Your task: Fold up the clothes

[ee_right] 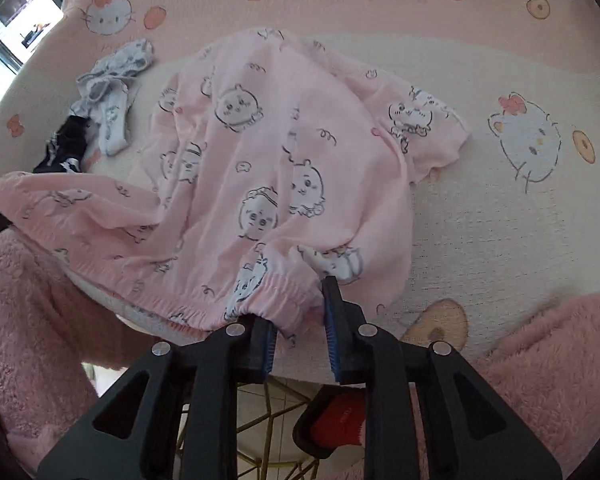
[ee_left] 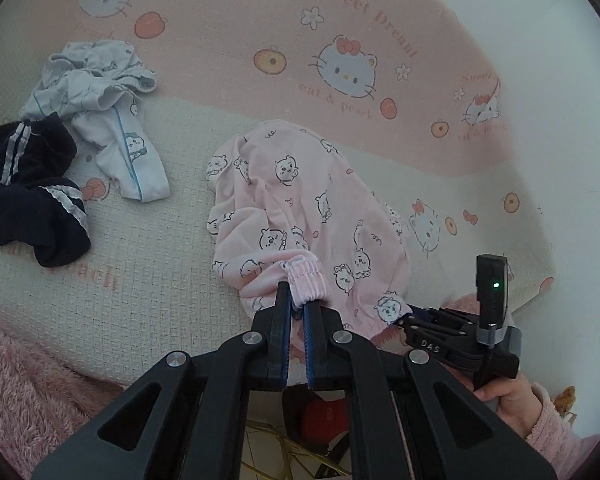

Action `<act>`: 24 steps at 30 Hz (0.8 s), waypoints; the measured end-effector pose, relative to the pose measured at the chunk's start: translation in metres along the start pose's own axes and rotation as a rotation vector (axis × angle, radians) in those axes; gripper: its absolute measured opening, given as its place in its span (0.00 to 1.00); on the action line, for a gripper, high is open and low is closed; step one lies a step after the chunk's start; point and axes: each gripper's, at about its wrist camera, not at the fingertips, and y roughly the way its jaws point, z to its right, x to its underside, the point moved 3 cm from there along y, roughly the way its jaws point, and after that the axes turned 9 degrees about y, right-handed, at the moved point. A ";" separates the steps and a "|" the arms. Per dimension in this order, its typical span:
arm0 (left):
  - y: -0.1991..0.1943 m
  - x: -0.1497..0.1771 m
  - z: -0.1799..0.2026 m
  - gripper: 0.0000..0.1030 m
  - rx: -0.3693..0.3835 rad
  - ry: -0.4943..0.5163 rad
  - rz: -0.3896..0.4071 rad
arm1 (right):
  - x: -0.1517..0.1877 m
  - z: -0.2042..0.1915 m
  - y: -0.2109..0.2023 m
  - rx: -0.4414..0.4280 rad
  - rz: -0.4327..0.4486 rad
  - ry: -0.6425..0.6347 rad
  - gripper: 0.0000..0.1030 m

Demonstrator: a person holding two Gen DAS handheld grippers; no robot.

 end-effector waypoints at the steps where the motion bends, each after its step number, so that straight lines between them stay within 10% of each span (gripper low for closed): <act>1: 0.002 -0.001 -0.001 0.06 0.002 -0.002 0.006 | 0.001 0.000 0.009 0.019 -0.011 0.000 0.20; 12: 0.035 0.016 -0.016 0.06 -0.105 0.011 -0.067 | 0.014 -0.008 0.029 0.204 0.012 -0.110 0.23; 16: 0.039 0.020 -0.023 0.06 -0.122 0.005 -0.087 | 0.014 0.002 0.031 0.416 0.037 -0.113 0.94; 17: 0.040 0.021 -0.025 0.06 -0.125 0.000 -0.092 | 0.013 0.007 0.032 0.421 0.023 -0.092 0.97; 24: 0.044 0.025 -0.033 0.06 -0.112 -0.033 -0.102 | 0.013 -0.001 0.026 0.289 -0.017 -0.109 0.63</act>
